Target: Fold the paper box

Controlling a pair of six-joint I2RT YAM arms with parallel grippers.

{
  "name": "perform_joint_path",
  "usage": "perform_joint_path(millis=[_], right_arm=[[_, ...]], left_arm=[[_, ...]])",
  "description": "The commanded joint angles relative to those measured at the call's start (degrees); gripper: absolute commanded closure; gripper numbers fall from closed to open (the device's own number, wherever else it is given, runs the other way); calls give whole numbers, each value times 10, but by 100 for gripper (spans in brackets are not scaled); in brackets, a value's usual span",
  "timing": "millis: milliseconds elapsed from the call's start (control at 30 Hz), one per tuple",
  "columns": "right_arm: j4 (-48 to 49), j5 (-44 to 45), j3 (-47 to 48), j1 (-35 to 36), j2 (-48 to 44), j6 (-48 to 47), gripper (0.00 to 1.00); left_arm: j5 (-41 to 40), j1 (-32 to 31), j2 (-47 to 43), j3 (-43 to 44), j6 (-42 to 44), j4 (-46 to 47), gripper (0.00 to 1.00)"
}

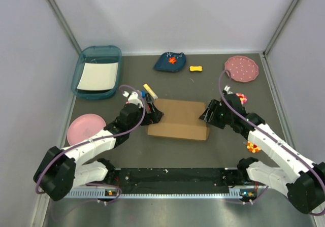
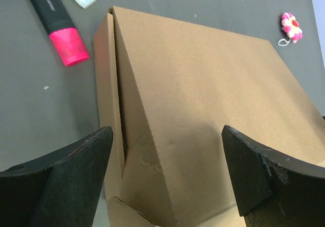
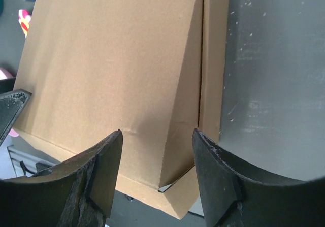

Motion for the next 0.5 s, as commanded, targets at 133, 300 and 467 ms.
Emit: perform_joint_path(millis=[133,300,467], right_arm=[[56,-65,-27,-1,4,22,43],[79,-102,-35,-1,25,34,43],[113,-135,-50,-2,32,59,44]], left_arm=[[70,3,-13,-10,-20,4,11],[95,3,-20,-10,-30,12,17],[123,3,-17,-3,-32,6,23]])
